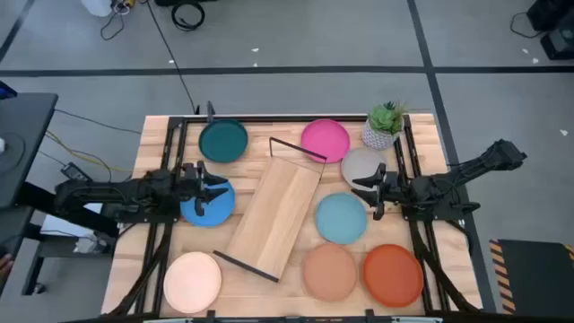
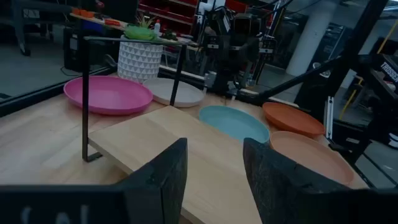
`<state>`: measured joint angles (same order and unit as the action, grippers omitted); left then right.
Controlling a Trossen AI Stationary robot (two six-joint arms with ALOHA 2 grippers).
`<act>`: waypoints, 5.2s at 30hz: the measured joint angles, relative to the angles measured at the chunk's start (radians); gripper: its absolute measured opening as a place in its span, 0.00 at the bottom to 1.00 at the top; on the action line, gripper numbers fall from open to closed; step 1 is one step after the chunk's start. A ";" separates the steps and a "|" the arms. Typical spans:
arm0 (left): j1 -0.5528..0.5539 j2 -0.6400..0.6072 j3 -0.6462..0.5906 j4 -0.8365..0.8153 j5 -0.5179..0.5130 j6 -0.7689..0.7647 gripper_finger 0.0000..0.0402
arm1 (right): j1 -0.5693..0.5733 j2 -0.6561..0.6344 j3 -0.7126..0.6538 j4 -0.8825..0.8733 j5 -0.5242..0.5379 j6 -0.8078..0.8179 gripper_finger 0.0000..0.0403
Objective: Place and stack plates onto a shelf
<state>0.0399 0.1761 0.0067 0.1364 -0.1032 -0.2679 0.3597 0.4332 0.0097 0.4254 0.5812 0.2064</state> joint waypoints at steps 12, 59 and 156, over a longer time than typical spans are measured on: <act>0.000 0.000 0.000 0.000 0.000 0.000 0.40 | 0.000 0.000 0.000 0.000 0.000 0.000 0.41; 0.000 0.000 0.000 0.000 0.000 0.000 0.40 | 0.000 0.000 0.000 0.000 0.000 0.000 0.41; 0.002 0.000 0.000 0.353 -0.192 0.383 0.40 | -0.301 0.858 0.936 -1.511 -0.232 0.494 0.56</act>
<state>0.0418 0.1764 0.0065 0.4894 -0.2955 0.1152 0.0584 1.2911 0.9460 -1.0859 0.3491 0.7002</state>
